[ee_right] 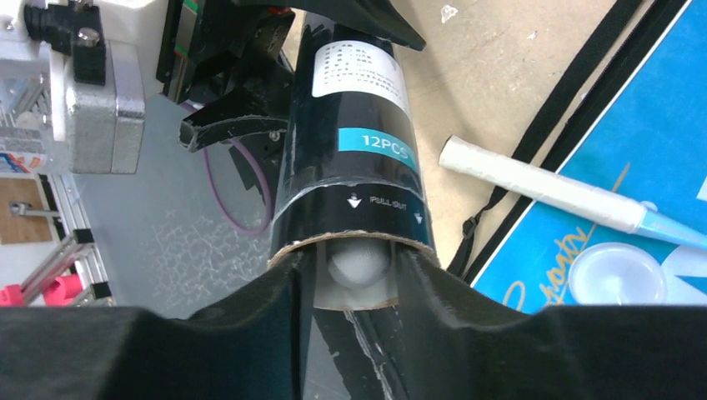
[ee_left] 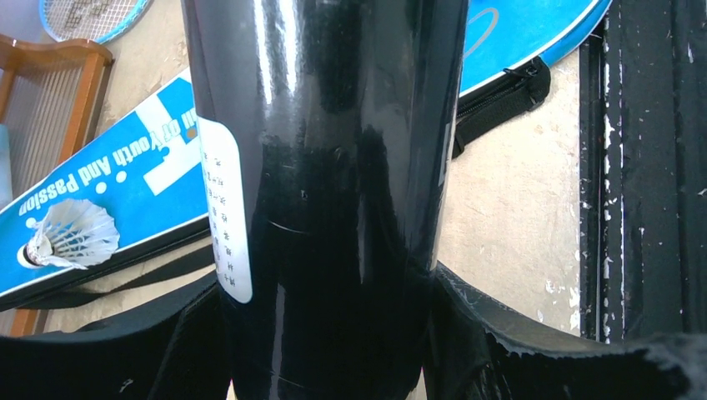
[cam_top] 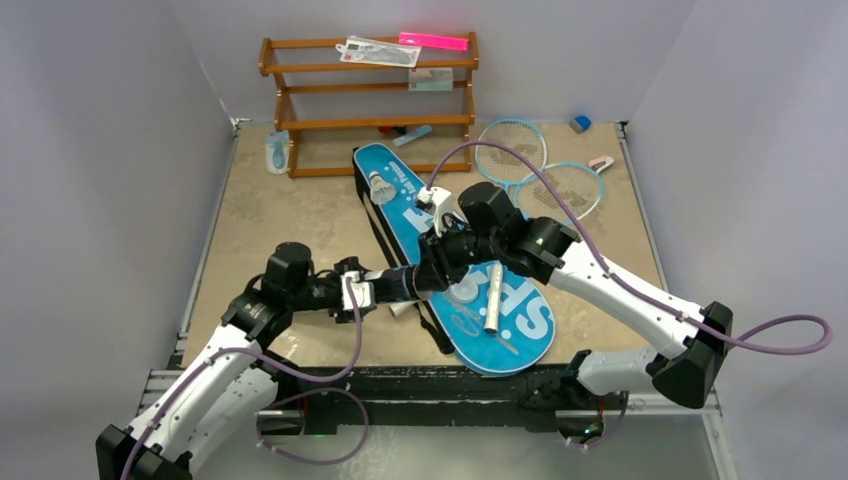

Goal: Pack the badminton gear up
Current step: Place the shuttlecock at the shuttle tube, then pick up the shuttlecock from the racket bag.

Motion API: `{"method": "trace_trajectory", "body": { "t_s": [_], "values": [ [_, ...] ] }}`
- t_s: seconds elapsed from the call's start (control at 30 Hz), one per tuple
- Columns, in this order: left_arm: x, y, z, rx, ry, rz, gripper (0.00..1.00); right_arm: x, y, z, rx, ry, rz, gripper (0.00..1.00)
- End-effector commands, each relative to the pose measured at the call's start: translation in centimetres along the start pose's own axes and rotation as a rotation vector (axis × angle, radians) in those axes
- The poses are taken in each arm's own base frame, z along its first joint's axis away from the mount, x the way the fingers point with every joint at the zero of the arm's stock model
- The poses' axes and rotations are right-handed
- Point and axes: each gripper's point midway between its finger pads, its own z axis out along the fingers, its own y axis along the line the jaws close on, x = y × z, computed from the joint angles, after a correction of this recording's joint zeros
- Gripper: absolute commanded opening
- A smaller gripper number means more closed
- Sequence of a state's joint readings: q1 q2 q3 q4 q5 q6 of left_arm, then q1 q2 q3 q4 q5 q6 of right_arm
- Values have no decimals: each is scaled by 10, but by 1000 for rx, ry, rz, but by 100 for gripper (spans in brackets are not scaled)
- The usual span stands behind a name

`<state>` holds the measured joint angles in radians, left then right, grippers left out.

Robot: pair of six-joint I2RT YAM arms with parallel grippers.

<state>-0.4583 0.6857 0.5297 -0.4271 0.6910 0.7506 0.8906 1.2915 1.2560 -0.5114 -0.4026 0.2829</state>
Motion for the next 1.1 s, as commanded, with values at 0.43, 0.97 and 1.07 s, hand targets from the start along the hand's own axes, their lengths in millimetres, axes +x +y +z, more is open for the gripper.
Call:
{"method": "trace_trajectory", "body": {
  "t_s": [0.43, 0.97, 1.07],
  "values": [
    [-6, 86, -55, -519, 60, -73, 8, -60, -23, -60, 255, -275, -73, 71],
    [-8, 145, -128, -1049, 80, -387, 9, -136, -92, 0, 458, -478, 89, 71],
    [-10, 147, -133, -1072, 68, -395, 9, -146, -111, 26, 504, -460, 90, 71]
  ]
}}
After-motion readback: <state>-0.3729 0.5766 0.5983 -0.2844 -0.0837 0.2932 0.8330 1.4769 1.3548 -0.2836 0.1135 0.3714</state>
